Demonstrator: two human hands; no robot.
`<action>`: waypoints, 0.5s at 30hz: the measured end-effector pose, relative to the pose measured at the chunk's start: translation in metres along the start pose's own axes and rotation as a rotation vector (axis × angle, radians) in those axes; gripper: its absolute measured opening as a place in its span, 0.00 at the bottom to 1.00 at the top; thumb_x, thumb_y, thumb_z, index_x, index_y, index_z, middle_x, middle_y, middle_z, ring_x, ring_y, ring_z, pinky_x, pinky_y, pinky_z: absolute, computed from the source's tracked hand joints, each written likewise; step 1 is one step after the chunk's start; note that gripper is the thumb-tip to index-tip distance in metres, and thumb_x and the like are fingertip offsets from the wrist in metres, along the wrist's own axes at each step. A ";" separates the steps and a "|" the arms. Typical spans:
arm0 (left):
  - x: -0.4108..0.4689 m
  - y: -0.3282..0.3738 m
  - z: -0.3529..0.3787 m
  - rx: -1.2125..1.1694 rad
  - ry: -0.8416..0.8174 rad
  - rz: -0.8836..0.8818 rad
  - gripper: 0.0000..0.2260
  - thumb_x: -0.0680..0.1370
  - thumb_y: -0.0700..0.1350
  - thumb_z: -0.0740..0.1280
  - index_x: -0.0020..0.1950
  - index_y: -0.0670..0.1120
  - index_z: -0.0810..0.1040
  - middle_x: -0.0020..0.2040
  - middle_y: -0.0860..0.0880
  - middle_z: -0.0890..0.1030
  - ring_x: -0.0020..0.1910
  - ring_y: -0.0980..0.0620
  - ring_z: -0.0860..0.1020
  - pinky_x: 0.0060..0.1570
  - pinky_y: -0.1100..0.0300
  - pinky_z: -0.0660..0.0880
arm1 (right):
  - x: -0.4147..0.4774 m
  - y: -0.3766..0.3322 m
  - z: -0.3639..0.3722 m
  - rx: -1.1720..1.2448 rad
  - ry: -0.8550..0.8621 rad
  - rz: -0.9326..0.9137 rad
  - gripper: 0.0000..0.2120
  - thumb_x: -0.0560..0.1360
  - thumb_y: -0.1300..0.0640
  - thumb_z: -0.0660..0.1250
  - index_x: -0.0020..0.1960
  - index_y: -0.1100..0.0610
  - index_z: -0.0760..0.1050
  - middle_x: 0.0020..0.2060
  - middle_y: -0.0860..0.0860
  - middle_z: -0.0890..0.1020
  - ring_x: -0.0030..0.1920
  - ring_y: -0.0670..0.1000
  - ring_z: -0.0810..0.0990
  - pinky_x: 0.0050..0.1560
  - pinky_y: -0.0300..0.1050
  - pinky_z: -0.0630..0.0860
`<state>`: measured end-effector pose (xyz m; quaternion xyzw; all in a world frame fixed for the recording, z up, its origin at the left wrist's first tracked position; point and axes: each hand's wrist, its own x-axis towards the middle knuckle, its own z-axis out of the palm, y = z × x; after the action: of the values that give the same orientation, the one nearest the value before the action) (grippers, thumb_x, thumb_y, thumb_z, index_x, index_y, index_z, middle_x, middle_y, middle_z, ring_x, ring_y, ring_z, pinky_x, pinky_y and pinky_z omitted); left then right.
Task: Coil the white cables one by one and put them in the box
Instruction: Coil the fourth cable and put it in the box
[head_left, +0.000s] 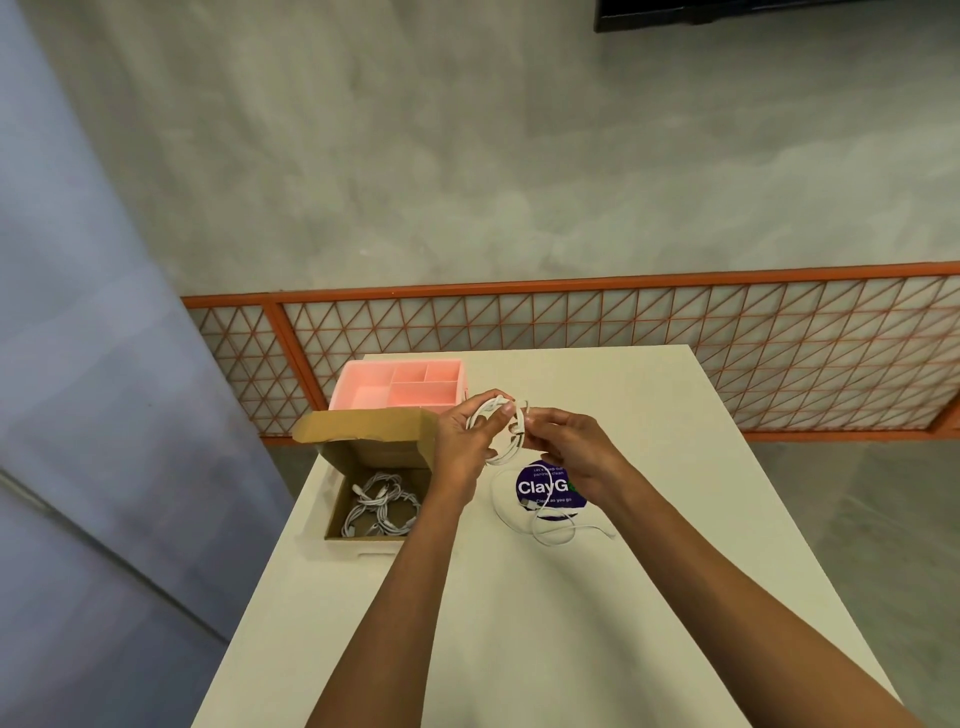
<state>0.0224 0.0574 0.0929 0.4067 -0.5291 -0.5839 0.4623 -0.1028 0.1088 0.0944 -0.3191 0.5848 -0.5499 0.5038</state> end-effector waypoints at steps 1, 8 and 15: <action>0.000 0.000 0.000 0.015 0.000 0.009 0.09 0.73 0.41 0.72 0.54 0.46 0.82 0.43 0.47 0.83 0.40 0.51 0.80 0.28 0.65 0.73 | 0.000 -0.001 -0.001 -0.044 -0.003 -0.015 0.09 0.77 0.61 0.64 0.56 0.59 0.80 0.44 0.53 0.84 0.44 0.49 0.82 0.52 0.46 0.69; 0.006 0.001 -0.001 0.093 0.019 0.065 0.08 0.74 0.42 0.72 0.51 0.50 0.82 0.41 0.51 0.82 0.38 0.55 0.78 0.25 0.67 0.71 | -0.003 -0.010 -0.004 -0.189 -0.220 -0.023 0.14 0.76 0.50 0.66 0.54 0.60 0.79 0.47 0.51 0.82 0.49 0.48 0.78 0.53 0.44 0.73; 0.006 -0.003 0.004 0.129 0.089 0.120 0.09 0.72 0.42 0.73 0.51 0.47 0.83 0.47 0.46 0.84 0.46 0.44 0.81 0.47 0.49 0.78 | -0.005 -0.028 0.002 -0.511 0.013 -0.094 0.10 0.69 0.63 0.74 0.48 0.63 0.76 0.37 0.56 0.82 0.36 0.51 0.79 0.43 0.44 0.76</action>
<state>0.0169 0.0527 0.0901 0.4289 -0.5678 -0.5013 0.4923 -0.1045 0.1076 0.1233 -0.4593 0.6923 -0.4091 0.3773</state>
